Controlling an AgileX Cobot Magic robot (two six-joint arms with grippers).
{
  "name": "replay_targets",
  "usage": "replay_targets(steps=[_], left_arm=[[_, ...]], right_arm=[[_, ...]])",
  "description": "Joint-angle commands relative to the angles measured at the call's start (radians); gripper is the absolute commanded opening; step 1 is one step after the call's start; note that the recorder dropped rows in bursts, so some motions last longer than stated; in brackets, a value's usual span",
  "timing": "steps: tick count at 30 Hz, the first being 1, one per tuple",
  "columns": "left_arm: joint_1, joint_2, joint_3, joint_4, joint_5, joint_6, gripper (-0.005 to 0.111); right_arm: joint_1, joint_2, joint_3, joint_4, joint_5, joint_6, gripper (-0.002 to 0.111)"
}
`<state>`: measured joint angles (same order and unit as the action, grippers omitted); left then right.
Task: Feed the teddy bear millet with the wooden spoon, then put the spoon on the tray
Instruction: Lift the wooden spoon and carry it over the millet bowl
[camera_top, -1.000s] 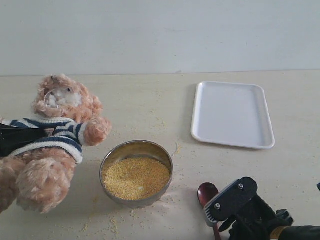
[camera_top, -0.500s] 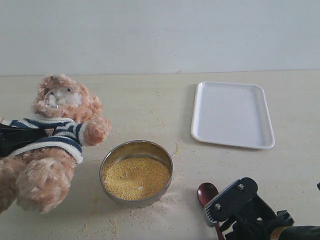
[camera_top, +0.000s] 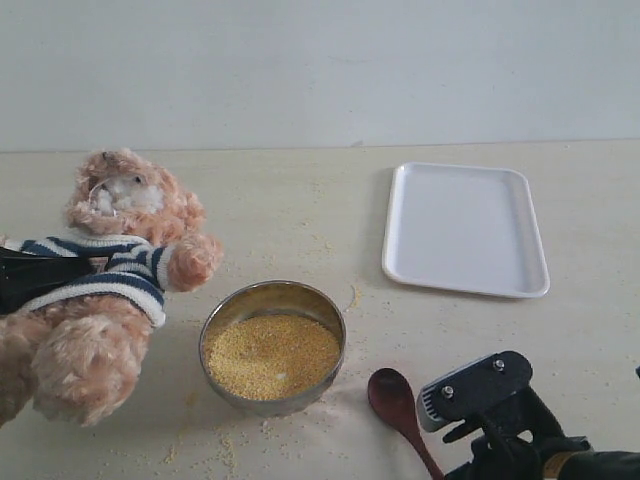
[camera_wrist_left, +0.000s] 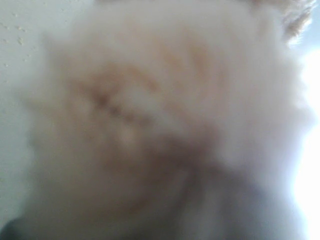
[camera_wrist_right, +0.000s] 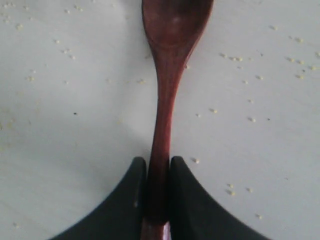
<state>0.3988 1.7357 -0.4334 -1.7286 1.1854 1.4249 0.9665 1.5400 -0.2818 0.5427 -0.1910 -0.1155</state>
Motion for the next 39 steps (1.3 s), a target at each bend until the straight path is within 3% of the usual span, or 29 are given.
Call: replay_targets(steps=[1,6,9,11,18,23,27,33,36,39], left_arm=[[-0.004,-0.004,-0.006,-0.016,0.036,-0.044,0.005],[-0.004,-0.004,-0.006,-0.016,0.036,-0.050,0.005],[-0.004,-0.004,-0.006,-0.016,0.036,-0.050,0.005],[-0.004,-0.004,-0.006,-0.016,0.036,-0.050,0.005],[-0.004,-0.004,-0.006,-0.016,0.036,-0.050,0.005],[-0.004,-0.004,-0.006,-0.016,0.036,-0.050,0.005],[-0.004,-0.004,-0.006,-0.016,0.036,-0.050,0.005],[-0.004,-0.004,-0.006,-0.016,0.036,-0.050,0.005],[-0.004,-0.004,-0.006,-0.016,0.036,-0.048,0.005],[-0.004,-0.004,-0.006,-0.016,0.036,-0.048,0.005]], right_arm=[[-0.011,-0.080,0.000,0.004,-0.039,-0.026,0.000],[-0.221,-0.217,-0.015,-0.004,0.005,-0.066,0.000],[-0.351,-0.265,-0.150,-0.041,0.331,-0.343,0.000],[-0.393,-0.272,-0.271,-0.070,0.517,-0.394,0.000],[-0.419,-0.264,-0.649,-0.197,0.697,-0.372,0.000],[-0.419,-0.197,-0.844,-0.575,0.968,-0.365,0.000],[-0.419,-0.151,-0.877,-0.794,1.063,-0.353,0.000],[-0.319,-0.106,-0.877,-0.796,1.119,-0.362,0.000],[-0.101,-0.067,-0.877,-0.976,1.172,-0.278,0.000],[0.043,-0.019,-0.877,-1.169,1.206,-0.187,0.000]])
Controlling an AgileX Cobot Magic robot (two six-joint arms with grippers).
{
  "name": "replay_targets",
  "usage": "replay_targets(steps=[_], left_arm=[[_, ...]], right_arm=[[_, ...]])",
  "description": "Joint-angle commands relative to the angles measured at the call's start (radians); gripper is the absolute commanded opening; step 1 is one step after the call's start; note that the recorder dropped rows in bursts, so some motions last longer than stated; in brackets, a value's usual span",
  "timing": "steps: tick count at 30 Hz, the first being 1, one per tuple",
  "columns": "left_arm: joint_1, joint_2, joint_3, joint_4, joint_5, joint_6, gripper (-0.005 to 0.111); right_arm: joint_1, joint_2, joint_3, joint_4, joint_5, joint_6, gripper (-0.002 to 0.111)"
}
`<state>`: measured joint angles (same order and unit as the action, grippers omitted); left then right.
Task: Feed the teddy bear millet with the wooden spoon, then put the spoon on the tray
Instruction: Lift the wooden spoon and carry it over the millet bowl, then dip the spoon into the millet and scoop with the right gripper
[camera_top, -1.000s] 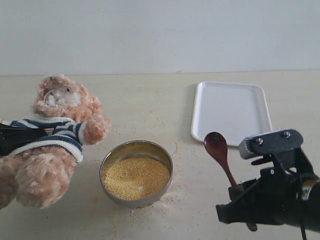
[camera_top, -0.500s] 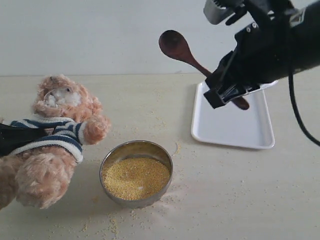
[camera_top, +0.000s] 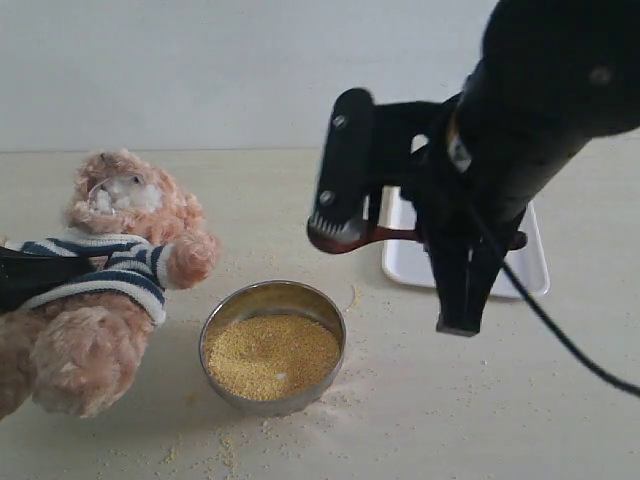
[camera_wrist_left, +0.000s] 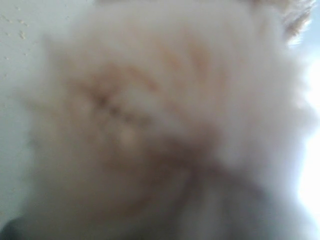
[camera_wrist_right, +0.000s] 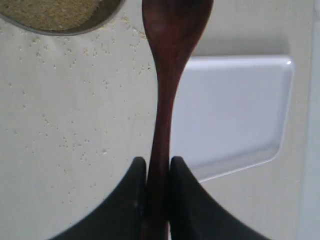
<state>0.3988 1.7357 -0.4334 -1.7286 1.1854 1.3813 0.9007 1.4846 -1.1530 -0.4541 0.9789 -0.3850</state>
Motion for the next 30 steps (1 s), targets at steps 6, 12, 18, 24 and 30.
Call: replay_targets(steps=[6,12,18,24,30], left_arm=[[-0.004,-0.004,-0.006,-0.016,0.036,-0.004,0.005],[-0.004,-0.004,-0.006,-0.016,0.036,-0.004,0.005],[-0.004,-0.004,-0.006,-0.016,0.036,-0.004,0.005],[-0.004,-0.004,-0.006,-0.016,0.036,-0.004,0.005],[-0.004,-0.004,-0.006,-0.016,0.036,-0.004,0.005]], right_arm=[[0.207,0.193,-0.006,-0.288,0.047,0.180,0.000],[0.207,0.224,-0.006,-0.218,-0.050,0.190,0.000],[0.207,0.224,-0.006,-0.077,-0.032,0.024,0.000],[0.207,0.224,-0.006,-0.031,0.002,0.011,0.000],[0.207,0.224,-0.006,-0.018,0.002,0.009,0.000]])
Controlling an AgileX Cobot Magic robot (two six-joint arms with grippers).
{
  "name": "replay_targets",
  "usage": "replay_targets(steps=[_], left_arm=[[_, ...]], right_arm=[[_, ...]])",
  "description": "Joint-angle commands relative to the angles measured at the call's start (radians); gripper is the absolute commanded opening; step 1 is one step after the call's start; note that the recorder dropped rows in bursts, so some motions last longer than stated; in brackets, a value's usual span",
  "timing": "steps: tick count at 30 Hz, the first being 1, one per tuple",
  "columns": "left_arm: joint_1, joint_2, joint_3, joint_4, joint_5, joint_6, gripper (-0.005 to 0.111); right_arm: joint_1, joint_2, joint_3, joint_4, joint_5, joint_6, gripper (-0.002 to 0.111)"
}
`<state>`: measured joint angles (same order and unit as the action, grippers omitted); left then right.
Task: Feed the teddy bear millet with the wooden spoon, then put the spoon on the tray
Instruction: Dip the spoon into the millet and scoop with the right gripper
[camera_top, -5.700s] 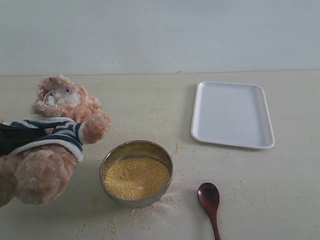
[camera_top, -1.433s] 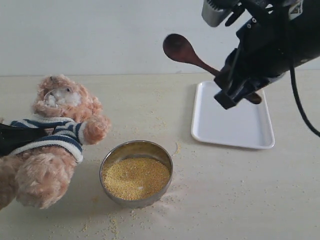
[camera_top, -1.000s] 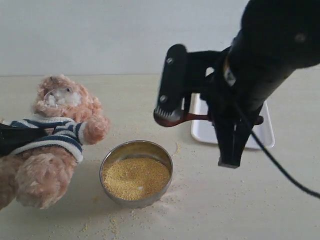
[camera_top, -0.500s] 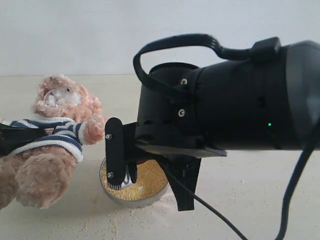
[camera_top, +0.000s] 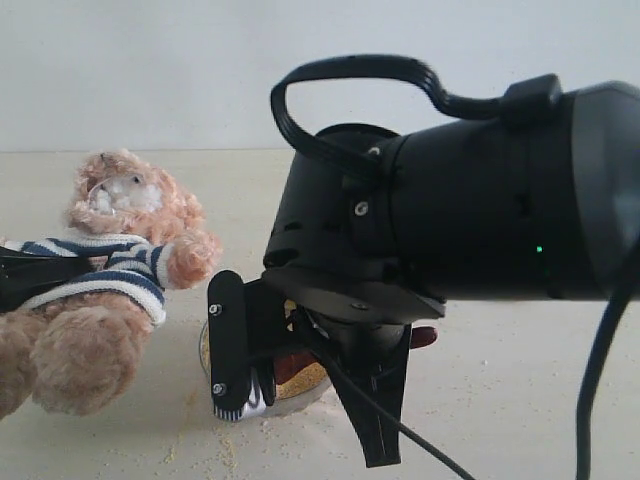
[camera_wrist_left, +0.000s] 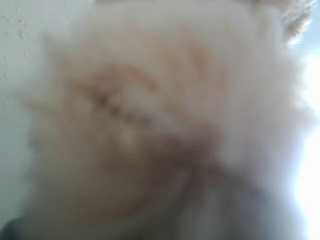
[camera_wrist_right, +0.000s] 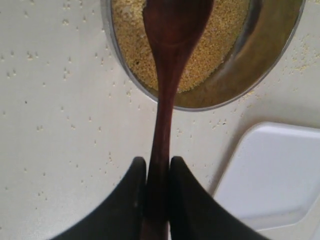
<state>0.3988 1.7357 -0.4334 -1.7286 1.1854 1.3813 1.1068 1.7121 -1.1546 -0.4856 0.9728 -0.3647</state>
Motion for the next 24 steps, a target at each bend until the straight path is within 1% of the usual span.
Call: replay_targets(steps=[1,17,24], left_arm=[[-0.004,-0.004,-0.006,-0.016,0.036,-0.004,0.005],[-0.004,-0.004,-0.006,-0.016,0.036,-0.004,0.005],[-0.004,-0.004,-0.006,-0.016,0.036,-0.004,0.005]], right_arm=[[0.001,-0.003,-0.005,0.019,0.008,-0.011,0.000],[-0.004,-0.003,-0.005,0.046,-0.020,0.023,0.000],[-0.057,-0.003,-0.005,0.080,-0.026,0.023,0.000]])
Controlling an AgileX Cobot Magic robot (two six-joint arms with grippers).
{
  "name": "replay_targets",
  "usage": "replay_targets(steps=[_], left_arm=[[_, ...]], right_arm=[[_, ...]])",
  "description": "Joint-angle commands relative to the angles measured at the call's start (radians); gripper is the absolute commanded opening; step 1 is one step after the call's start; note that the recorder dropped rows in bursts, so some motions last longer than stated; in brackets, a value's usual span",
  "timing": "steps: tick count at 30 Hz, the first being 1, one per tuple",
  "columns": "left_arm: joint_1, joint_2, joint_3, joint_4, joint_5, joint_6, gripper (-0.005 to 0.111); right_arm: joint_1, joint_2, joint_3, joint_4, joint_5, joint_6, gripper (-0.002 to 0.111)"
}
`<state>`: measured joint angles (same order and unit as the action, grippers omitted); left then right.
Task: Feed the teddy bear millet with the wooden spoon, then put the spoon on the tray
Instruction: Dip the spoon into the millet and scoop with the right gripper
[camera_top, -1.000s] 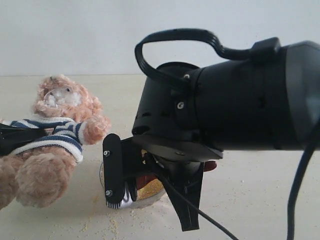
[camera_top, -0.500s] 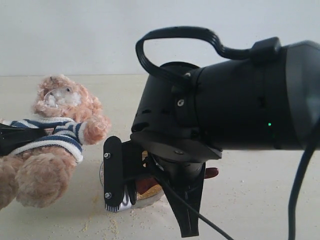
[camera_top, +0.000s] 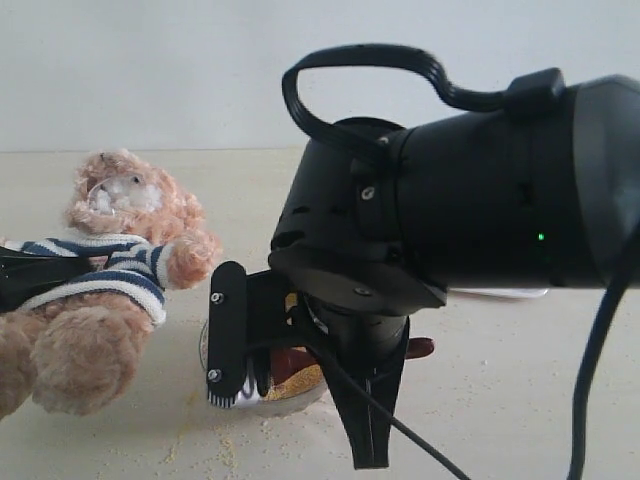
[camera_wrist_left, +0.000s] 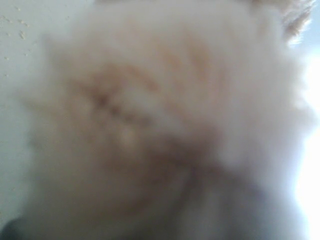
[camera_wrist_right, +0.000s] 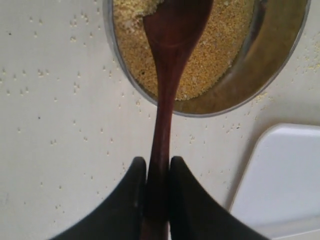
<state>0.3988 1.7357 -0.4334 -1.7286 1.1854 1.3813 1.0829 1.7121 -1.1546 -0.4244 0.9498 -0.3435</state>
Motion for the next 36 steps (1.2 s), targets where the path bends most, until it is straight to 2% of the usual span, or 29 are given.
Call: replay_targets(steps=[1,6,17,23,36], left_arm=[[-0.004,-0.004,-0.006,-0.016,0.036,-0.004,0.005],[-0.004,-0.004,-0.006,-0.016,0.036,-0.004,0.005],[-0.004,-0.004,-0.006,-0.016,0.036,-0.004,0.005],[-0.004,-0.004,-0.006,-0.016,0.036,-0.002,0.005],[-0.004,-0.004,-0.006,-0.016,0.036,-0.002,0.005]], right_arm=[[-0.043,-0.003,-0.005,0.021,-0.003,0.005,0.000],[-0.087,-0.003,-0.005,0.058,-0.006,0.026,0.000],[-0.089,-0.003,-0.005,0.074,-0.103,0.057,0.000],[-0.087,0.037,-0.005,0.050,-0.029,0.056,0.000],[-0.087,0.042,-0.005,0.156,-0.063,0.055,0.000]])
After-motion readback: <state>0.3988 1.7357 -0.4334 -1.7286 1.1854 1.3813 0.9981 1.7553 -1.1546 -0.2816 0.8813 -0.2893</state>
